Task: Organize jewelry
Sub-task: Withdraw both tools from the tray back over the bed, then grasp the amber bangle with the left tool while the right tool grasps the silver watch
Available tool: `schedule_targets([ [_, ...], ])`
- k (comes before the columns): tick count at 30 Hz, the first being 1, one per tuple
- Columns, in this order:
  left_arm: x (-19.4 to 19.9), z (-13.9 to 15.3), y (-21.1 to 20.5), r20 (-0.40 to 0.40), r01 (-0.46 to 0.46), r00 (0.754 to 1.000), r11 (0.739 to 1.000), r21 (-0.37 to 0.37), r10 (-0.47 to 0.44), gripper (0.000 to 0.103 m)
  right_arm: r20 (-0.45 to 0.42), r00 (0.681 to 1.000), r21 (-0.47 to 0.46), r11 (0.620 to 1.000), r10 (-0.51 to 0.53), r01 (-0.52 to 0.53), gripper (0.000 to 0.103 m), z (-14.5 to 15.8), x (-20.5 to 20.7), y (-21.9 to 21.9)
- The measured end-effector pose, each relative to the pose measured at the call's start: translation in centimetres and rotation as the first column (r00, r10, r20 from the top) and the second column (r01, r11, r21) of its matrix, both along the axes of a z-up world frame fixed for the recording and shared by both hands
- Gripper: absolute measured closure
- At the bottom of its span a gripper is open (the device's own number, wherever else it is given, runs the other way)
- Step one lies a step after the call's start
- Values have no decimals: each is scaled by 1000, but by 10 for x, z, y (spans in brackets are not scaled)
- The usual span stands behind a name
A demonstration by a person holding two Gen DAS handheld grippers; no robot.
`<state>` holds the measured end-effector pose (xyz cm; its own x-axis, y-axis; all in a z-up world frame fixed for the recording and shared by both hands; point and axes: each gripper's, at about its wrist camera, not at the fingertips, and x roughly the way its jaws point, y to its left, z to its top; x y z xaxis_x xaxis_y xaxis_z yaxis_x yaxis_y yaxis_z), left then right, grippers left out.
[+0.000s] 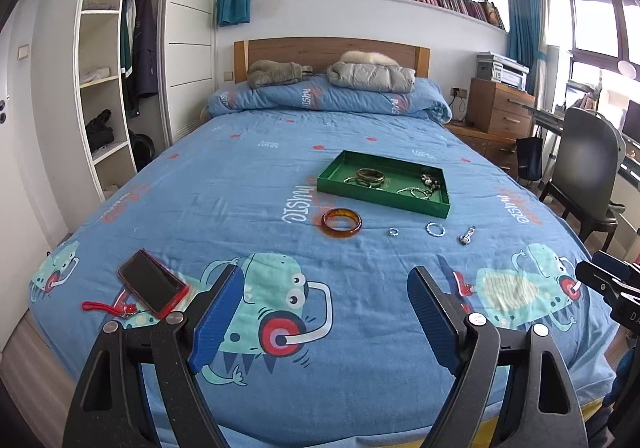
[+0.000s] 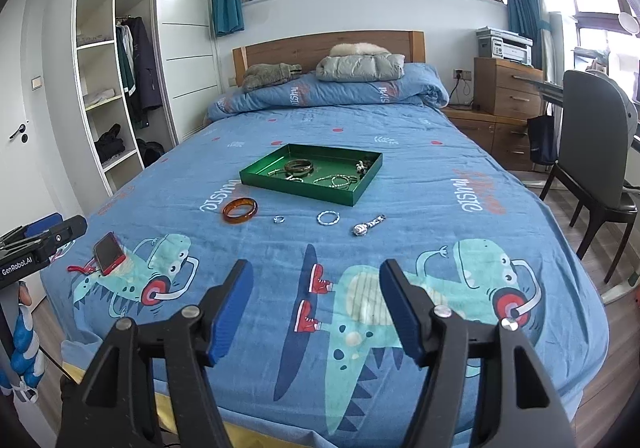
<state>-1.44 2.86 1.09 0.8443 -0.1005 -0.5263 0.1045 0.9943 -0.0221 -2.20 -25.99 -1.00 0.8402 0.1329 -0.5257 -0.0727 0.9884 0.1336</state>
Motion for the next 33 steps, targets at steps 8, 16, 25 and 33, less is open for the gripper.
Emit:
schedule_targets([
  [8, 19, -21, -10, -45, 8, 999, 999, 37, -7, 20, -31, 999, 33, 999, 19, -18, 39, -21, 20, -2],
  [16, 61, -46, -21, -94, 2, 996, 1000, 26, 0, 22, -55, 998, 43, 999, 8, -6, 39, -41, 52, -15],
  [25, 122, -75, -18, -169, -13, 985, 999, 39, 19, 34, -102, 994, 82, 996, -34, 42, 40, -72, 102, -42],
  [33, 179, -90, -19, -190, -40, 981, 998, 37, 47, 34, -130, 990, 99, 993, -53, 66, 40, -94, 155, -56],
])
